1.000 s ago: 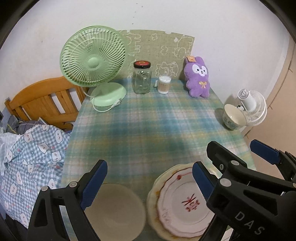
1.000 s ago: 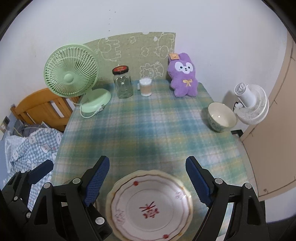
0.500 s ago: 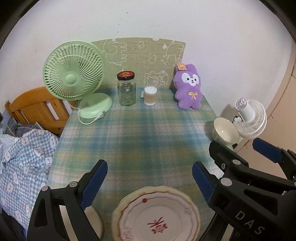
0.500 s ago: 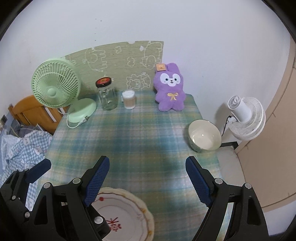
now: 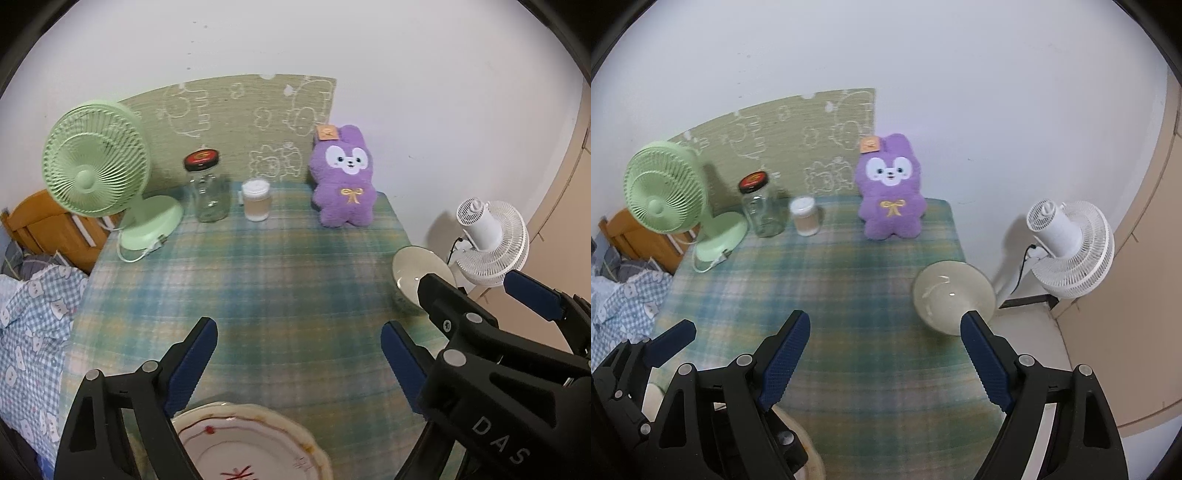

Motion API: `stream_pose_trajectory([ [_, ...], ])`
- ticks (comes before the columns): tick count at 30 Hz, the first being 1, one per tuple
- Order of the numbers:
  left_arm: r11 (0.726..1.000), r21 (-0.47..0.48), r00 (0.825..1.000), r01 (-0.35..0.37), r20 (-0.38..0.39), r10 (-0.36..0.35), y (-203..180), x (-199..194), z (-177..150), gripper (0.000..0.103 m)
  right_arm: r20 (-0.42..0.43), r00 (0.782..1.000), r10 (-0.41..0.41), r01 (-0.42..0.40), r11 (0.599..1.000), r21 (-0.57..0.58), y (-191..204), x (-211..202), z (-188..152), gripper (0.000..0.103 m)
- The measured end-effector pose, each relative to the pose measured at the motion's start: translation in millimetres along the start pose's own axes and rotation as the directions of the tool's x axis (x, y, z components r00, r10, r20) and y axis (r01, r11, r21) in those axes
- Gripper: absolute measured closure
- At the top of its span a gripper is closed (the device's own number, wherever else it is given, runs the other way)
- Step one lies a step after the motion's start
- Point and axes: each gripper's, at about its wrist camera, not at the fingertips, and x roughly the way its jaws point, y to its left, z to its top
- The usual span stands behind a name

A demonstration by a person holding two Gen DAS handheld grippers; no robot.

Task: Organize plates and bowls
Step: 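Move both tools to the cream bowl beside the white fan, then close both tools on the rim of the cream bowl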

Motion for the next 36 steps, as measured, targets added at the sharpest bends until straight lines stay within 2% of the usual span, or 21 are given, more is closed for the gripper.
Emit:
stream_pose_trajectory([
  [7, 1.0, 0.027, 1.0, 0.015, -0.02, -0.015, -34, 33, 12, 0.014, -0.015, 1.0, -0.01, 0.011, 0.999, 0.036, -40, 32, 6, 0.017],
  [12, 0.997, 0.066, 0.999, 0.043, -0.026, -0.041, -61, 62, 19, 0.022, -0.029, 0.999, -0.029, 0.031, 0.998, 0.056, -69, 61, 11, 0.017],
  [18, 0.994, 0.101, 0.998, 0.052, -0.028, -0.049, -87, 96, 28, 0.023, -0.048, 0.998, -0.047, 0.052, 0.994, 0.093, -96, 94, 13, 0.017],
  [20, 0.993, 0.107, 0.997, 0.057, -0.049, -0.052, -94, 111, 29, 0.023, -0.059, 0.997, -0.047, 0.053, 0.994, 0.1, -103, 107, 12, 0.021],
  [27, 0.99, 0.111, 0.989, 0.089, -0.124, -0.075, -111, 154, 27, 0.036, -0.099, 0.994, -0.047, 0.059, 0.992, 0.115, -119, 143, 6, 0.025],
  [29, 0.989, 0.111, 0.988, 0.095, -0.135, -0.08, -115, 163, 26, 0.039, -0.111, 0.993, -0.046, 0.059, 0.991, 0.118, -124, 152, 4, 0.03],
  [33, 0.988, 0.111, 0.982, 0.108, -0.165, -0.089, -123, 181, 24, 0.055, -0.135, 0.99, -0.039, 0.057, 0.989, 0.136, -133, 166, 0, 0.034],
  [36, 0.988, 0.114, 0.979, 0.108, -0.183, -0.086, -127, 190, 23, 0.057, -0.151, 0.988, -0.034, 0.056, 0.988, 0.146, -140, 175, -3, 0.036],
])
